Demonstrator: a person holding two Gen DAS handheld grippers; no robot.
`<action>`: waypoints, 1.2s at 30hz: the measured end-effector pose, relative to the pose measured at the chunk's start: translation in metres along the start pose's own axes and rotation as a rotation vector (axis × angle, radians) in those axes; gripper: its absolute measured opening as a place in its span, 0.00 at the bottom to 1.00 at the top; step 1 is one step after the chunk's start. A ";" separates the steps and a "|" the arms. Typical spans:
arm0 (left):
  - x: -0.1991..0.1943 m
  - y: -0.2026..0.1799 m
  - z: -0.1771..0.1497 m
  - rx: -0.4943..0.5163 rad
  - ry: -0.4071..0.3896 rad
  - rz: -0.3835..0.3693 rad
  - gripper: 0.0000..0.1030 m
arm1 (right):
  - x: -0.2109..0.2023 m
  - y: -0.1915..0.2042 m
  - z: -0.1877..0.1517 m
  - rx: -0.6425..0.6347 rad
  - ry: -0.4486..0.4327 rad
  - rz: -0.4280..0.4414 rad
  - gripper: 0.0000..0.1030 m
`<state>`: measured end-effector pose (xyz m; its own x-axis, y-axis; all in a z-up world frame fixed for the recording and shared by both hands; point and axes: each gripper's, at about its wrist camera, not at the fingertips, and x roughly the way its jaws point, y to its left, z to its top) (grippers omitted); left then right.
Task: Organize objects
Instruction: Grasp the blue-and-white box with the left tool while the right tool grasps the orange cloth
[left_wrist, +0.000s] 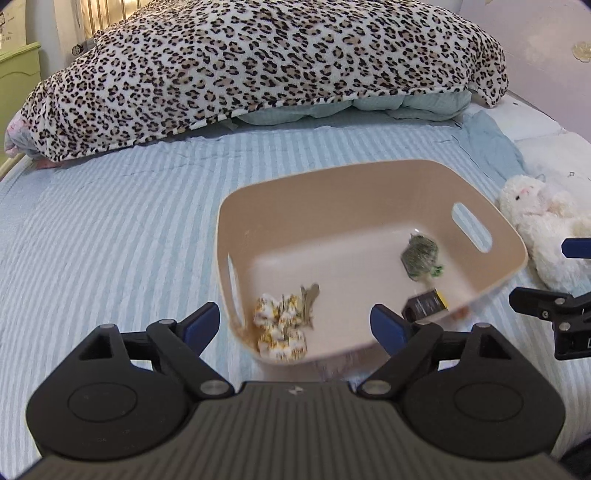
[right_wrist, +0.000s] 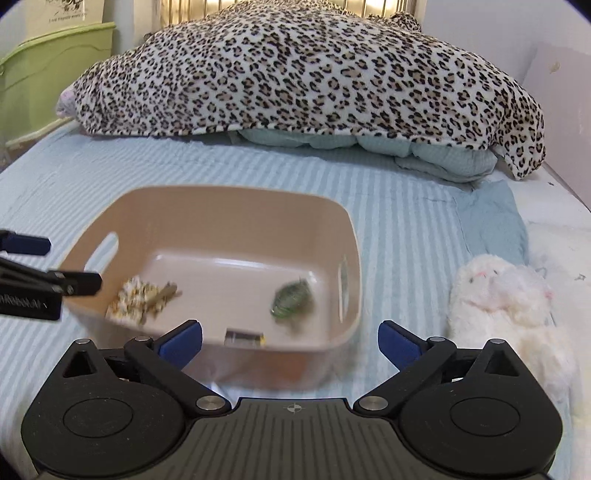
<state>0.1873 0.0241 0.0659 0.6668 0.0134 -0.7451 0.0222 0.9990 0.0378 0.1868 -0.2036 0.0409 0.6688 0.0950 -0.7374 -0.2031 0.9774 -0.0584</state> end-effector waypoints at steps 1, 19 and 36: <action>-0.003 0.000 -0.004 -0.003 0.006 -0.002 0.88 | -0.004 -0.001 -0.004 -0.005 0.010 -0.002 1.00; 0.033 -0.007 -0.089 -0.010 0.243 -0.045 0.89 | 0.029 -0.002 -0.083 -0.001 0.270 0.001 1.00; 0.077 -0.020 -0.090 -0.034 0.293 -0.104 0.89 | 0.072 0.000 -0.090 -0.017 0.289 0.010 1.00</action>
<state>0.1713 0.0085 -0.0519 0.4187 -0.0828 -0.9043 0.0508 0.9964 -0.0677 0.1707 -0.2135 -0.0728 0.4352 0.0449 -0.8992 -0.2222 0.9732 -0.0590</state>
